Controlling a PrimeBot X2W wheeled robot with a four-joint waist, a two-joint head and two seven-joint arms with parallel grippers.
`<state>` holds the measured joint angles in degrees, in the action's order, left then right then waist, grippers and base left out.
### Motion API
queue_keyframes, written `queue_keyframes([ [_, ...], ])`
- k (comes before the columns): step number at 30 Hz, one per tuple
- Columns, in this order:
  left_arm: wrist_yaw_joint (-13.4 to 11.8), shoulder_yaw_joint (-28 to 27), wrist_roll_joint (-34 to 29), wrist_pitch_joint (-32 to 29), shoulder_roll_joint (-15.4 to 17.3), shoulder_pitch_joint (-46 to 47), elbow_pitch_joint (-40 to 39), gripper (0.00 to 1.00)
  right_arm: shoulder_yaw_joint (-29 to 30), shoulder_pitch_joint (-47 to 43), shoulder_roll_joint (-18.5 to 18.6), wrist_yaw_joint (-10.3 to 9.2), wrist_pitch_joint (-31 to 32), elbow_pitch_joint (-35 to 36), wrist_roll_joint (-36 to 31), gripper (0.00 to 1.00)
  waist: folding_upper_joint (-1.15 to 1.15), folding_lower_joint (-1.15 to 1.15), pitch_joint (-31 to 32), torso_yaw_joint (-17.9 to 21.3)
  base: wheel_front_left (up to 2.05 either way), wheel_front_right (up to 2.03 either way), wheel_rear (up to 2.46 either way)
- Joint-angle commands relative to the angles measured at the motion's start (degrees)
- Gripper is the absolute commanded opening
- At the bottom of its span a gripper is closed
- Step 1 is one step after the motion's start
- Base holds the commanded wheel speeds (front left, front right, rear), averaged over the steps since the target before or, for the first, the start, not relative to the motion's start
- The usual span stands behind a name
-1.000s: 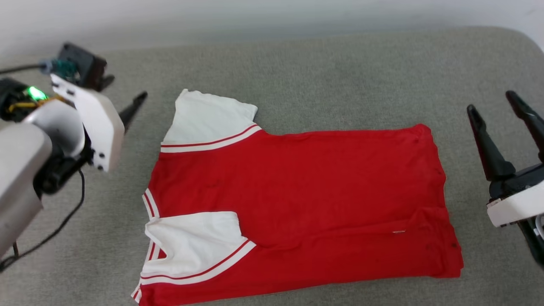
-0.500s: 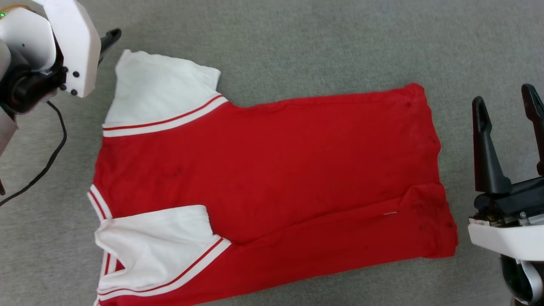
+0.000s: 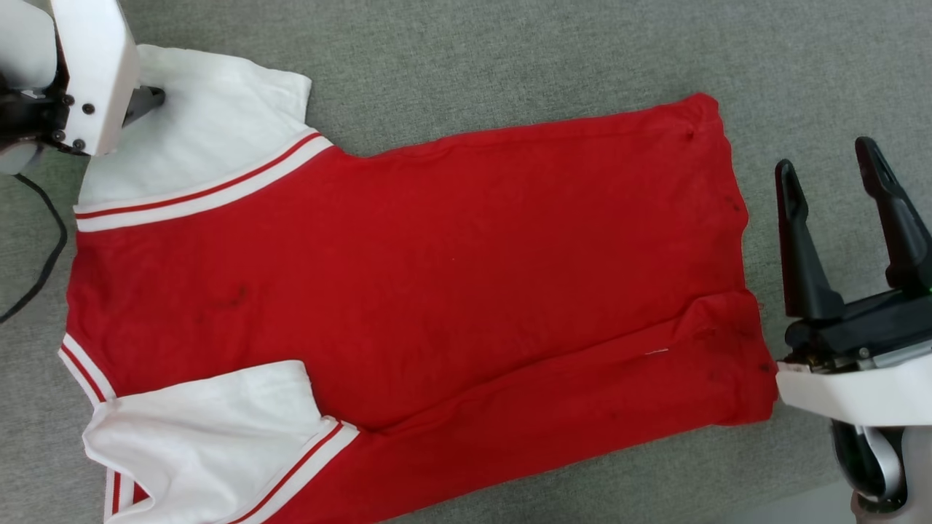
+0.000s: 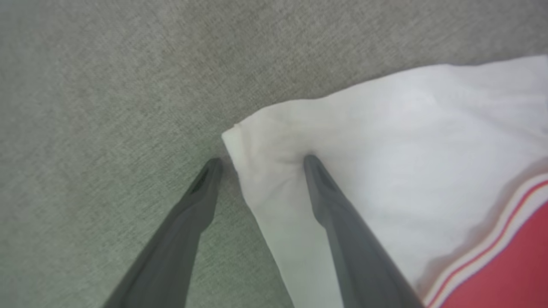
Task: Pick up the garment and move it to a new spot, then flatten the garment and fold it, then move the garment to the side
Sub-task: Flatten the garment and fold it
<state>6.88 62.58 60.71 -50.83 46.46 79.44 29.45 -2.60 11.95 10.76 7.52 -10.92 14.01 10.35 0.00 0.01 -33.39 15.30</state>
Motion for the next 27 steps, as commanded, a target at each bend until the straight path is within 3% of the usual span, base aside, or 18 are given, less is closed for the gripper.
queue_keyframes([
  [1, 0.15, 2.34, -0.35, -1.70, 0.13, -2.50, 0.40, 1.00, -0.01, 1.28, 0.46, -0.07, -0.34, -0.41, 0.10, 1.00, 0.00, -0.01, -0.43, 0.13, 0.00, 0.00, 0.00],
  [2, 0.26, 2.92, -0.47, -2.35, 0.39, -2.74, 0.06, 0.67, -0.03, 1.37, 0.59, -0.06, -0.36, -0.71, 0.16, 1.00, 0.00, -0.01, -0.52, 0.10, 0.00, 0.00, 0.00],
  [3, 0.32, 2.89, -0.04, -2.33, 0.48, -2.80, -0.27, 0.09, 0.05, 1.48, 0.74, -0.07, -0.39, -1.02, 0.19, 1.00, 0.00, -0.01, -0.56, 0.01, 0.00, 0.00, 0.00],
  [4, 0.34, 2.69, 0.37, -2.02, 0.40, -2.78, -0.49, 0.00, 0.05, 1.81, 0.96, -0.06, -0.34, -1.32, 0.24, 1.00, 0.00, -0.01, -0.48, -0.10, 0.00, 0.00, 0.00],
  [9, 0.42, 1.65, 0.18, 0.73, 0.49, -1.29, -1.45, 0.00, 2.03, 5.06, 3.65, -0.06, 0.42, -2.15, 0.64, 1.00, 0.00, -0.01, 1.33, -1.09, 0.00, 0.00, 0.00],
  [15, 0.51, 3.15, -0.92, 3.73, 0.31, -1.15, -4.79, 0.00, 1.91, 11.39, 11.81, -0.07, 7.63, -1.64, 0.14, 1.00, 0.00, -0.01, 4.94, -3.19, 0.00, 0.00, 0.00],
  [20, 0.50, 5.10, -0.59, 6.41, 0.41, -1.93, -9.15, 0.00, -4.63, 18.44, 20.38, -0.07, 22.15, -4.92, 3.81, 1.00, 0.00, -0.01, 7.34, -5.08, 0.00, 0.00, 0.00],
  [27, 0.51, 7.03, -1.15, 9.52, -0.22, -1.23, -13.36, 0.00, -19.37, 28.03, 33.65, -0.08, 49.46, -11.27, 19.50, 1.00, 0.00, -0.01, 8.42, -8.16, 0.00, 0.00, 0.00],
])
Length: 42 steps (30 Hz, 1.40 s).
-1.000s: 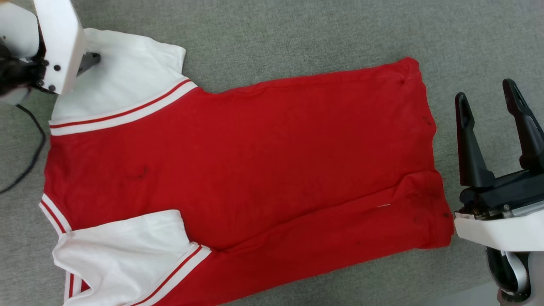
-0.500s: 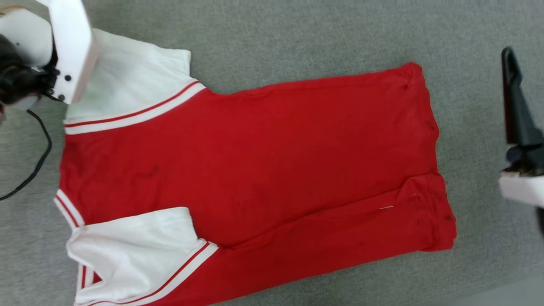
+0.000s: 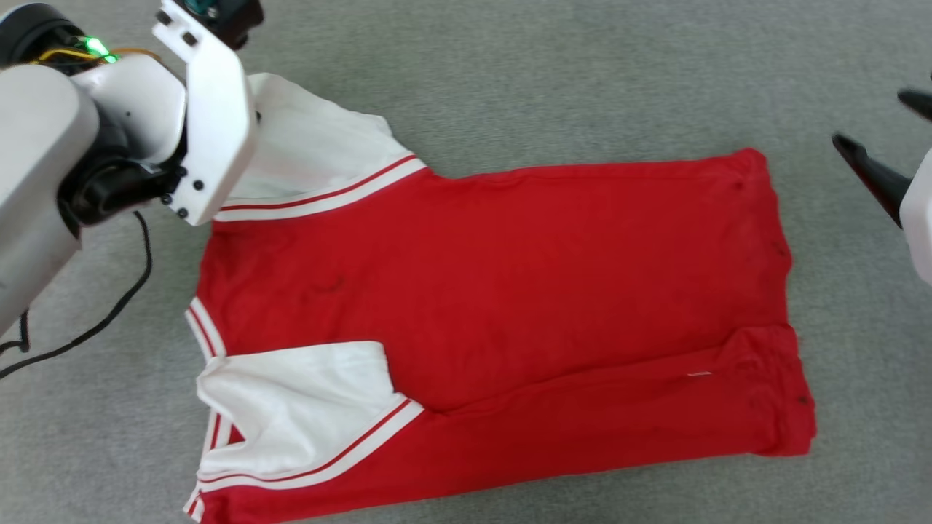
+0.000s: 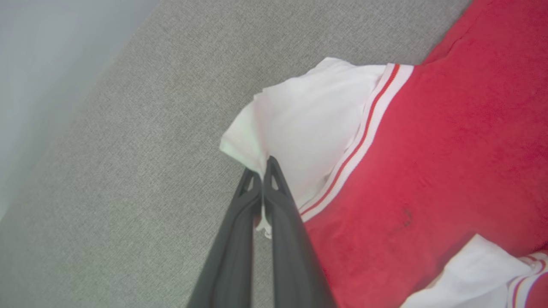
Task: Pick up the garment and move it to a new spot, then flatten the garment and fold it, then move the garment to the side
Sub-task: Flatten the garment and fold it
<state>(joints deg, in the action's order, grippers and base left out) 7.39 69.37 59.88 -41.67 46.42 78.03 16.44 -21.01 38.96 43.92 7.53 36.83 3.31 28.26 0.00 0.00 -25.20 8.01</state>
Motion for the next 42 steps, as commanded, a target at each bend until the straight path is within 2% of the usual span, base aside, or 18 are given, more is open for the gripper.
queue_keyframes([
  [1, 0.01, 0.46, -0.52, 0.65, -0.29, 0.55, -0.79, 0.00, -2.38, 2.05, 1.37, -0.09, 5.15, -1.71, 4.06, 1.00, 0.00, 0.00, 0.17, -1.30, 0.00, 0.00, 0.00],
  [4, 0.01, 1.23, -0.58, 1.12, -1.00, 1.26, -1.98, 0.00, -5.65, 6.05, 4.22, -0.09, 13.73, -4.92, 9.53, 1.00, 0.00, 0.00, -0.49, -2.61, 0.00, 0.00, 0.00],
  [9, 0.01, 2.06, -0.76, 1.87, -1.97, 3.10, -3.69, 0.00, -6.61, 10.10, 2.27, -0.08, 22.22, -11.77, 15.26, 1.00, 0.00, 0.00, -2.32, -4.69, 0.00, 0.00, 0.00],
  [12, 0.01, 2.47, -0.58, 2.75, -2.50, 4.02, -4.24, 0.00, -6.47, 11.70, -0.17, -0.07, 23.95, -15.17, 16.23, 1.00, 0.00, 0.00, -3.39, -5.67, 0.00, 0.00, 0.00],
  [15, 0.02, 2.81, -0.64, 3.47, -2.95, 4.97, -4.57, 0.00, -6.28, 11.58, -2.79, -0.08, 23.16, -18.47, 16.11, 1.00, 0.00, 0.00, -4.34, -6.50, 0.00, 0.00, 0.00],
  [21, 0.01, 3.43, -0.56, 4.63, -2.78, 5.40, -4.62, 0.00, -10.96, 7.15, -6.40, -0.07, 22.05, -24.32, 14.41, 1.00, 0.00, 0.00, -5.13, -7.03, 0.00, 0.00, 0.00],
  [22, 0.01, 3.48, -0.42, 4.85, -2.76, 5.33, -4.51, 0.00, -11.60, 6.76, -6.84, -0.06, 21.43, -25.14, 14.50, 0.75, 0.00, 0.00, -5.17, -7.03, 0.00, 0.00, 0.00],
  [23, 0.01, 3.53, -0.29, 5.13, -2.62, 5.04, -4.36, 0.00, -11.94, 6.88, -7.29, -0.07, 19.93, -25.56, 14.49, 0.20, 0.00, 0.00, -5.10, -6.94, 0.00, 0.00, 0.00],
  [24, 0.01, 3.58, -0.23, 5.23, -2.45, 4.76, -4.31, 0.00, -12.28, 7.25, -7.54, -0.07, 18.65, -25.88, 14.42, 0.00, 0.00, 0.00, -4.95, -6.81, 0.00, 0.00, 0.00],
  [33, 0.01, 3.85, 1.33, 9.01, -1.03, 1.06, -4.16, 0.00, -13.35, 10.72, -4.19, -0.08, 7.02, -25.19, 17.11, 0.00, 0.00, 0.00, 1.21, -6.43, 0.00, 0.00, 0.00],
  [42, 0.02, 3.94, 1.99, 11.88, 2.88, -6.86, -8.90, 0.00, -18.10, 4.41, 1.11, -0.08, -2.08, -20.85, 19.76, 0.00, 0.00, 0.00, 9.11, -6.45, 0.00, 0.00, 0.00],
])
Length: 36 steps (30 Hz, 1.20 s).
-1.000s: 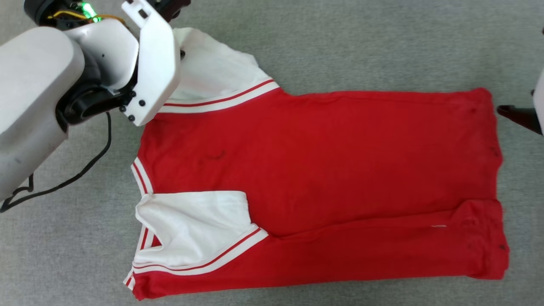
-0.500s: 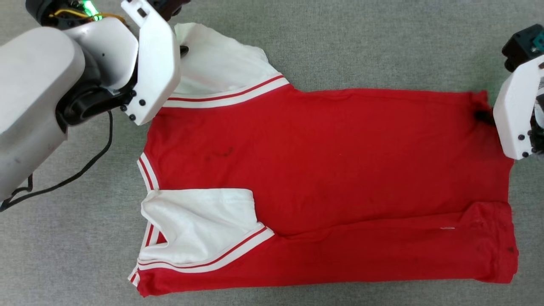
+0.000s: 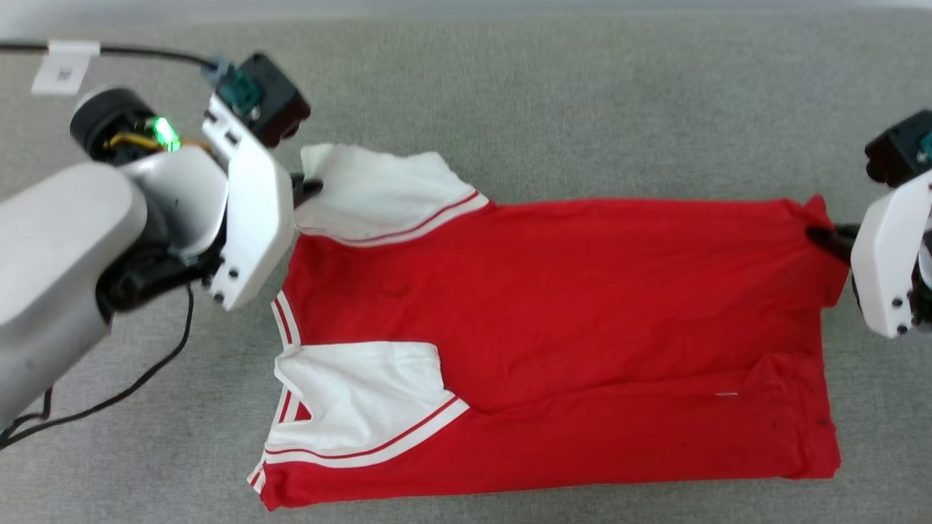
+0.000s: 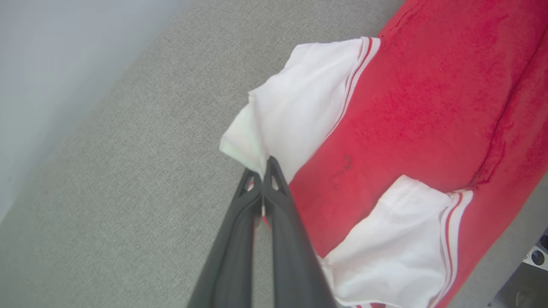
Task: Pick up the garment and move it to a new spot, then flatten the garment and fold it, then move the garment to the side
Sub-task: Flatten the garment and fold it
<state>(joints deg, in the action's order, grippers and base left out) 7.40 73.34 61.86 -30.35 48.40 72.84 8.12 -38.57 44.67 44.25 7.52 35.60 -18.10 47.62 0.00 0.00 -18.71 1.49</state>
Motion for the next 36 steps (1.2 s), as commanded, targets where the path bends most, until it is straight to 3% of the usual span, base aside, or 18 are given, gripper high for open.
queue_keyframes([
  [1, 0.00, -0.02, -0.04, 0.88, 1.50, -2.80, -1.27, 0.00, -0.97, -2.06, 1.19, -0.07, -1.42, 1.05, 0.59, 0.00, 0.00, 0.00, 3.27, 0.10, 0.00, 0.00, 0.00],
  [7, -0.82, 0.00, -0.37, 1.56, 4.60, -9.40, -6.03, 0.00, -2.44, -6.37, 2.81, -0.07, -4.20, 3.74, 1.30, 0.00, 0.00, 0.00, 6.13, 0.25, 0.00, 0.00, 0.00],
  [15, -3.95, 0.00, 0.08, 1.84, 8.28, -22.79, -13.01, 0.00, -2.34, -15.59, 4.86, -0.07, -6.68, 6.20, 2.90, 0.00, 0.00, 0.00, 8.57, -0.19, 0.00, 0.00, 0.00],
  [20, -4.92, 0.00, -0.27, 2.37, 8.02, -30.05, -13.34, 0.00, -2.54, -20.48, 4.49, -0.07, -7.17, 5.52, 3.50, 0.00, 0.00, 0.00, 8.14, -0.12, 0.00, 0.00, 0.00],
  [27, -4.58, 0.04, -0.09, 3.97, 4.52, -34.47, -8.48, 0.00, -3.23, -21.89, 0.79, -0.08, -7.43, 0.83, 2.81, 0.00, 0.00, 0.00, 6.75, 0.19, 0.00, 0.00, 0.00],
  [28, -4.64, -0.13, 0.02, 4.56, 4.24, -34.55, -7.84, 0.16, -3.41, -21.70, 0.50, -0.08, -7.85, 0.47, 2.53, 0.20, 0.00, 0.00, 6.78, 0.22, 0.00, 0.00, 0.00],
  [29, -4.77, -0.47, -0.05, 5.42, 4.03, -34.70, -7.45, 1.00, -3.46, -21.42, 0.29, -0.08, -8.49, 0.50, 2.63, 0.84, 0.00, 0.00, 6.96, 0.24, 0.00, 0.00, 0.00],
  [30, -5.00, -0.90, 0.13, 6.42, 3.90, -34.89, -7.26, 1.00, -3.47, -21.23, 0.31, -0.07, -9.23, 0.83, 2.76, 1.00, 0.00, 0.00, 7.30, 0.21, 0.00, 0.00, 0.00],
  [36, -7.79, -4.05, -2.42, 13.41, 5.72, -33.74, -8.93, 1.00, -0.65, -21.44, 2.97, -0.07, -15.73, 3.94, 2.30, 1.00, 0.00, 0.00, 9.79, -0.35, 0.00, 0.00, 0.00],
])
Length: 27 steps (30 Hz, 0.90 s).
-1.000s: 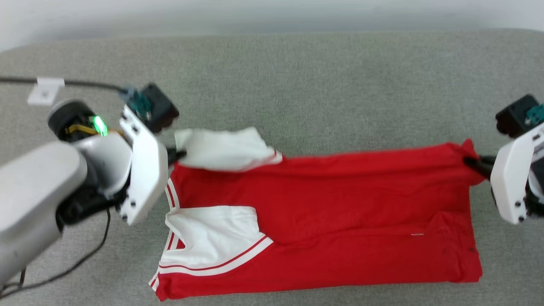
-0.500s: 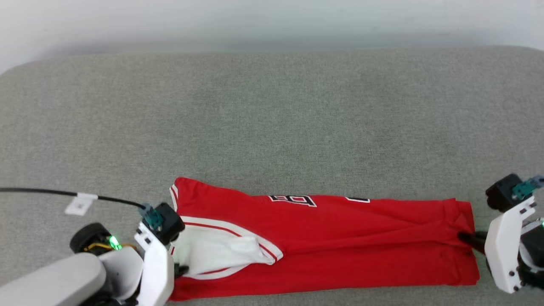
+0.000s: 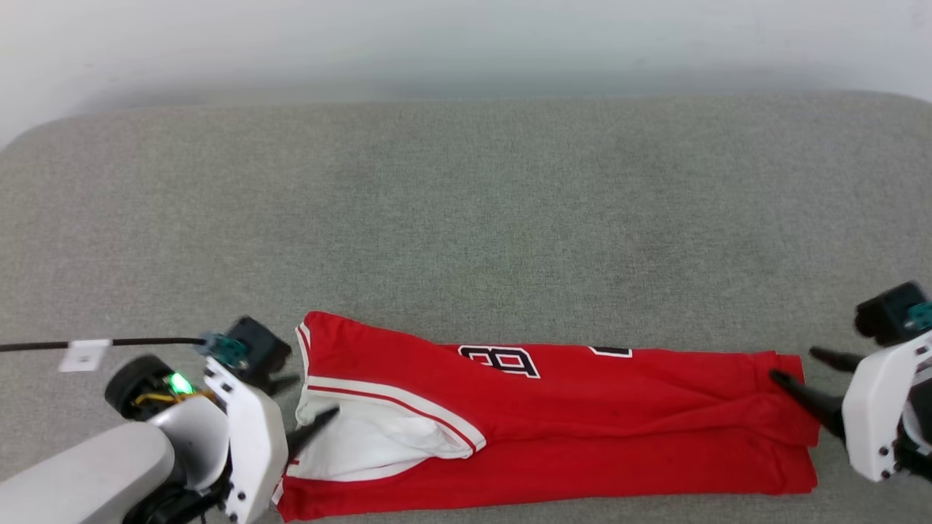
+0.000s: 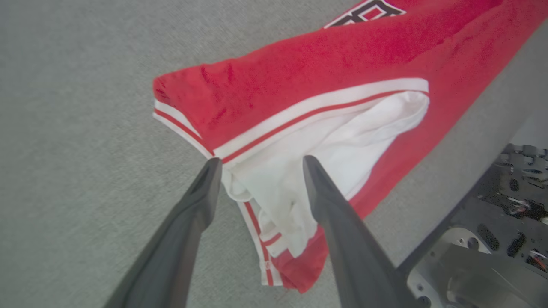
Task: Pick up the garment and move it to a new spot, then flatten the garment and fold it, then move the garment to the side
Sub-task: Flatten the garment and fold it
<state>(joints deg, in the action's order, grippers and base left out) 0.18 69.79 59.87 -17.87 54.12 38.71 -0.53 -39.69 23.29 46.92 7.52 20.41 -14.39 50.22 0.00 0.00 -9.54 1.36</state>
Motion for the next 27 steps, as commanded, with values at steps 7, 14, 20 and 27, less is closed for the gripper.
queue_keyframes([
  [7, -10.27, -6.63, -4.79, 17.41, -1.75, -1.81, -0.10, 1.00, 9.46, -2.21, 0.65, -0.06, -8.32, 1.94, -0.94, 1.00, 0.00, 0.00, 1.39, -0.83, 0.00, 0.00, 0.00],
  [14, -20.90, -12.52, -7.40, 31.35, -6.18, -5.22, 3.77, 1.00, 21.10, -7.21, -2.65, -0.06, -11.88, -2.57, -1.94, 1.00, 0.00, 0.00, 0.74, -1.45, 0.00, 0.00, 0.00],
  [20, -27.25, -21.19, -12.46, 33.10, -11.37, -10.07, 4.79, 1.00, 26.15, -12.54, -6.16, -0.06, -10.77, -5.40, -1.21, 1.00, 0.00, 0.00, 0.43, -2.15, 0.00, 0.00, 0.00],
  [27, -29.20, -35.09, -22.82, 33.15, -18.00, -20.84, 3.67, 1.00, 26.47, -17.53, -9.91, -0.06, -6.55, -4.86, 2.33, 1.00, 0.00, 0.00, 0.24, -2.93, 0.00, 0.00, 0.00],
])
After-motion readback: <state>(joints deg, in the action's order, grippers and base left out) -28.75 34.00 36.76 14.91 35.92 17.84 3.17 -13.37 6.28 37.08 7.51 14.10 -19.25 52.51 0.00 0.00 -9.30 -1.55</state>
